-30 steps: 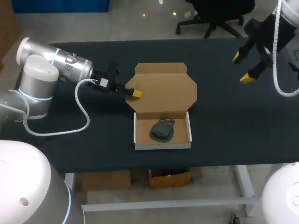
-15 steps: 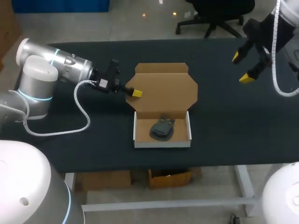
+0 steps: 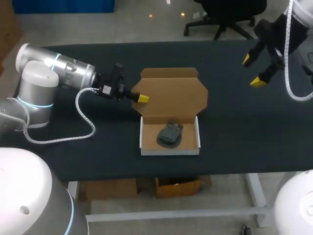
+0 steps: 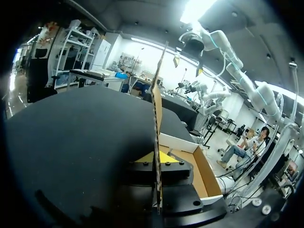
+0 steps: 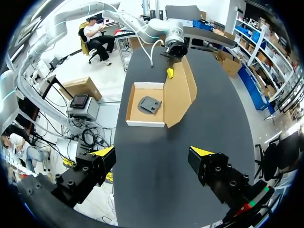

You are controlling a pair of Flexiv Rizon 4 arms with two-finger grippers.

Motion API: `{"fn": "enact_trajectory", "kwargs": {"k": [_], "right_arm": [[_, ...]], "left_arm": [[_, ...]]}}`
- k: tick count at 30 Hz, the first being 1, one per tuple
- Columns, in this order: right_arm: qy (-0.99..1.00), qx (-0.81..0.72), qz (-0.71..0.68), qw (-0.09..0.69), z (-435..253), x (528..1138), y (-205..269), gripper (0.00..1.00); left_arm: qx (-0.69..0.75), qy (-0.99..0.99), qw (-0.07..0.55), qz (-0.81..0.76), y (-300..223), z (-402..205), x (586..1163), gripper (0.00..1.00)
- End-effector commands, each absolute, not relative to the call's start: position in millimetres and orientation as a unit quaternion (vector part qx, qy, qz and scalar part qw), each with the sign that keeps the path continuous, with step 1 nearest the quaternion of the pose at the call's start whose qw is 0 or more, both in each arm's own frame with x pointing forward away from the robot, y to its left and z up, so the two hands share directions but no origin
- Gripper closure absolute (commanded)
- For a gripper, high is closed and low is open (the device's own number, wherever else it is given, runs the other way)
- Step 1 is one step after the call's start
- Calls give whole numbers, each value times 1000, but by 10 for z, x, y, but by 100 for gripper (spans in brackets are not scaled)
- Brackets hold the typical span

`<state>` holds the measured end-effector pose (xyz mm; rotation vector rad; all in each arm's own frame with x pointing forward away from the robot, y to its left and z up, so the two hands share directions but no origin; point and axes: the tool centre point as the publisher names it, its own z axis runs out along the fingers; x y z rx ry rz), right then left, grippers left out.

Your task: Assemble the packaging by folding the flat box into shape, placing the metal phone stand inside, and closing the box properly

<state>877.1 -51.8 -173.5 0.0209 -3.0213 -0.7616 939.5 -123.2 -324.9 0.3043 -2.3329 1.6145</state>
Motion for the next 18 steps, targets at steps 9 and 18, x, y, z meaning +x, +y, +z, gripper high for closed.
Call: {"fn": "enact_trajectory", "kwargs": {"k": [9, 18], "right_arm": [[-977, 0, -211, -4, -1637, 8943, -356, 0], [-985, -1, -170, -14, -1519, 9221, -32, 0]], "left_arm": [[106, -808, 142, 562, -1222, -3268, 9379, 100], [106, -808, 142, 562, -1222, -3268, 9379, 100]]}}
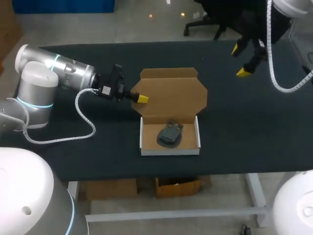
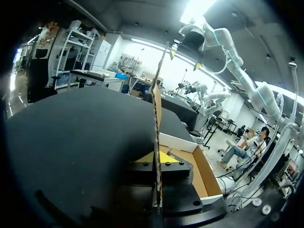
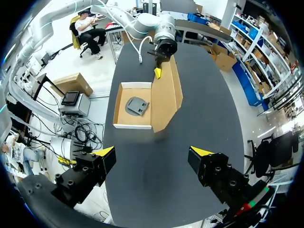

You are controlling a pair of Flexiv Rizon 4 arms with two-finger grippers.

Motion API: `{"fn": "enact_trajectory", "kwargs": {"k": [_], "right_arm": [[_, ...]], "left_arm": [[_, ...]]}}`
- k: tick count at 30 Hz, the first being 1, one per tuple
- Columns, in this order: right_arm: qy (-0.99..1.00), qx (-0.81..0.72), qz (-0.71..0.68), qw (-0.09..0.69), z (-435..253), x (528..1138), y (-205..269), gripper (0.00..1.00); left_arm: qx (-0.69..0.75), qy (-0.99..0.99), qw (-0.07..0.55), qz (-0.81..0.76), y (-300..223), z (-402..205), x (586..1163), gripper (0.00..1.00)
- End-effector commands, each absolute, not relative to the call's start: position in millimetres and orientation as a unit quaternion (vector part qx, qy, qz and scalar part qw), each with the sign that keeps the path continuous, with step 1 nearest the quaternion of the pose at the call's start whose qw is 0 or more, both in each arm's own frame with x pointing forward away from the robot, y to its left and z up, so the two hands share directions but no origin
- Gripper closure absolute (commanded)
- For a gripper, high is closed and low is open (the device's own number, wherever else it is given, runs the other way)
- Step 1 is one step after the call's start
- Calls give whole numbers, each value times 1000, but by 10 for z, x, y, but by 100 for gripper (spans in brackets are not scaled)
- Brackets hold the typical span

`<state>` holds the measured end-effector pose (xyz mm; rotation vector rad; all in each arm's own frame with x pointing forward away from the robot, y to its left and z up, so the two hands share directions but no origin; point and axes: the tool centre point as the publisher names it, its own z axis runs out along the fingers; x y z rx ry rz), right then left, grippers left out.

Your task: Assemble the packaging by folding the flat box into shape, placing the metal phone stand inside, and closing the box properly

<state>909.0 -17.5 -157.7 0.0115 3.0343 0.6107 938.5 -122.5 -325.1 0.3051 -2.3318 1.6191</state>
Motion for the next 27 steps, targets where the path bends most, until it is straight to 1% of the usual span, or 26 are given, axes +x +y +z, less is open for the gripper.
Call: {"fn": "enact_trajectory", "kwargs": {"k": [1, 17, 24, 27], "right_arm": [[986, -1, 166, 15, -1513, 9254, 4, 0], [991, -13, 131, 11, -1414, 9667, 369, 0], [993, -16, 113, 10, -1383, 9749, 502, 0], [994, -17, 108, 9, -1376, 9771, 540, 0]], "left_arm": [[106, -808, 142, 562, -1222, -3268, 9379, 100], [106, -808, 142, 562, -1222, -3268, 9379, 100], [106, -808, 142, 562, -1222, -3268, 9379, 100], [100, -814, 121, 560, -1220, -3253, 9331, 100]]}}
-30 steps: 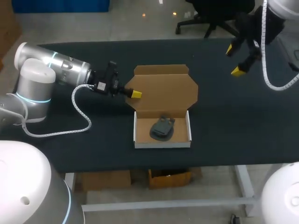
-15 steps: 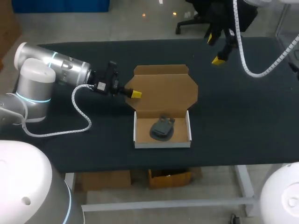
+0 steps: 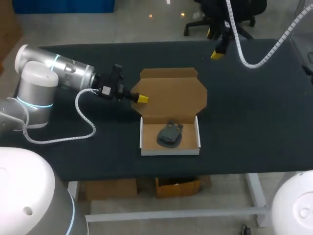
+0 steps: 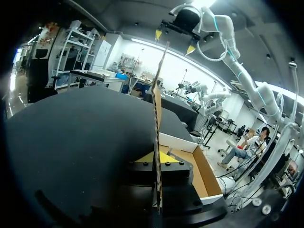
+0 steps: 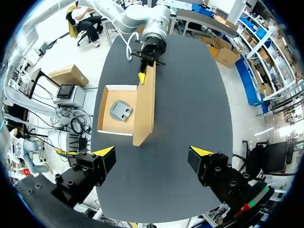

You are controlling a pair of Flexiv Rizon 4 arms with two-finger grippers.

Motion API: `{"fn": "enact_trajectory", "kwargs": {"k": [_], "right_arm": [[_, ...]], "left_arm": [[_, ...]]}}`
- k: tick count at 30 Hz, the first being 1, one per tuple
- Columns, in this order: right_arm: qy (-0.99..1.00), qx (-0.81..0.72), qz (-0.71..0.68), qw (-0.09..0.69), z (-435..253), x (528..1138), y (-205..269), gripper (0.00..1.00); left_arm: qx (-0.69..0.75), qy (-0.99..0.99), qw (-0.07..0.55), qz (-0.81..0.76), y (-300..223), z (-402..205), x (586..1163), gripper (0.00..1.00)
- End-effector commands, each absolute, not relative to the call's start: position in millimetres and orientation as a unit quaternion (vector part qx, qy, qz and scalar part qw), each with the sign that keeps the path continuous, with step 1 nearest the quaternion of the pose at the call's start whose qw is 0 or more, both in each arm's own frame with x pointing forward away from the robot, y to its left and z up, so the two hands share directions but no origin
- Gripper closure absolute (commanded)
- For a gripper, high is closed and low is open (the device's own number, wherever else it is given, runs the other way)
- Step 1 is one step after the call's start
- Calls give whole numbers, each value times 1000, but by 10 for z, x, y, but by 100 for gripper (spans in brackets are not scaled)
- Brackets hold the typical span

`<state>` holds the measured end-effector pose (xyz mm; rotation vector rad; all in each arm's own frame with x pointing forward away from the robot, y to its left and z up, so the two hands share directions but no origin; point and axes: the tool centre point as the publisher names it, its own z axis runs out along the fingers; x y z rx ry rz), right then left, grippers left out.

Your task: Assemble the packaging by folding the flat box into shape, placing the metal phone stand inside, and closing the box properly

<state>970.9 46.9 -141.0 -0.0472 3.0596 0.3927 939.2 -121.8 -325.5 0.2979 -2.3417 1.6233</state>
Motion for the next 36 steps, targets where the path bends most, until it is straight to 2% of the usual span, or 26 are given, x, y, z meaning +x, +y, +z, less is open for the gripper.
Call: {"fn": "enact_trajectory", "kwargs": {"k": [1, 25, 36], "right_arm": [[994, -17, 105, 10, -1374, 9775, 551, 0], [995, -35, 98, 5, -1402, 9792, 754, 0], [994, -40, 99, 2, -1405, 9790, 789, 0]], "left_arm": [[98, -817, 112, 557, -1221, -3248, 9318, 100], [48, -837, -10, 545, -1224, -3233, 9176, 100], [29, -840, -40, 540, -1246, -3183, 9142, 100]]}}
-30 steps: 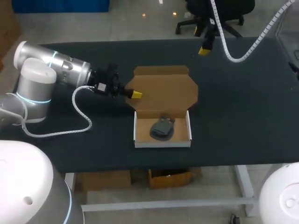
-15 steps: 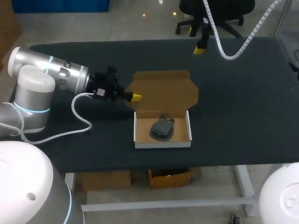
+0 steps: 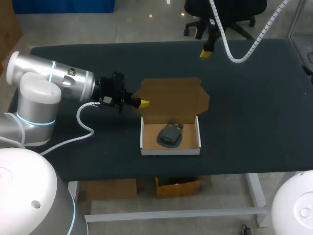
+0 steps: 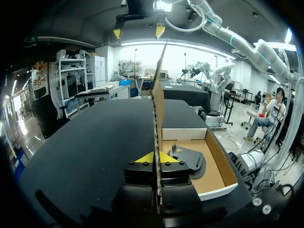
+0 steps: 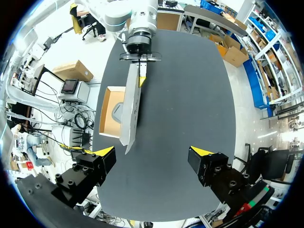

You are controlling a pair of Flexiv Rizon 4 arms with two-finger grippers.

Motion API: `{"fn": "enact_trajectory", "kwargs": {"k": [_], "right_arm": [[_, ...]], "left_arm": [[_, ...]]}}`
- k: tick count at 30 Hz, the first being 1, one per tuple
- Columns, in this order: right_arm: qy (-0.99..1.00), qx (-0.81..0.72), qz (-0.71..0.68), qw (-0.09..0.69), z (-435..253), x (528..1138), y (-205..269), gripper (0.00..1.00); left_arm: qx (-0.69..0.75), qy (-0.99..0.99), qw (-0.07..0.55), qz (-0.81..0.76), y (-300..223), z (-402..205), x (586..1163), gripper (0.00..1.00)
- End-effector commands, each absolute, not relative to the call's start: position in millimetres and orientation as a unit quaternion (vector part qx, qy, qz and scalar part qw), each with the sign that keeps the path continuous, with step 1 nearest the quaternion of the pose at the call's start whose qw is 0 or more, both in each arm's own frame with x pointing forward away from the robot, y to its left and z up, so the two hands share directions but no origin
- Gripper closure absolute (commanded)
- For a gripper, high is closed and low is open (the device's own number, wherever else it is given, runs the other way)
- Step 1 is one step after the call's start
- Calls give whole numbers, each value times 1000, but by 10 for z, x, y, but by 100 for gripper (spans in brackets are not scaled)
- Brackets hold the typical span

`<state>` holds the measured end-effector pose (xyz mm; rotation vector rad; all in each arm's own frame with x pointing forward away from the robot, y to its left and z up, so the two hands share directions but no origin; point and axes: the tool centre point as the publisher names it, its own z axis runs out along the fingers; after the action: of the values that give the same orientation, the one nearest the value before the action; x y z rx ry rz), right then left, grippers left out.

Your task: Assemble the packaging by folding the flat box into shape, placing the metal phone stand inside, and closing the box properly

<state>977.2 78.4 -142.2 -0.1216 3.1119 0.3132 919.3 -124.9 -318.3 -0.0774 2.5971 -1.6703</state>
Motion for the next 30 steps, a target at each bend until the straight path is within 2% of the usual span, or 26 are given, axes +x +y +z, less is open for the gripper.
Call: {"fn": "enact_trajectory", "kwargs": {"k": [1, 30], "right_arm": [[994, -41, 99, 2, -1404, 9791, 791, 0], [996, -29, 85, 16, -1407, 9751, 954, 0]], "left_arm": [[-27, 839, 41, -542, -1247, -3181, 9139, 100], [-3, 838, 83, -540, -1252, -3153, 9071, 100]]}}
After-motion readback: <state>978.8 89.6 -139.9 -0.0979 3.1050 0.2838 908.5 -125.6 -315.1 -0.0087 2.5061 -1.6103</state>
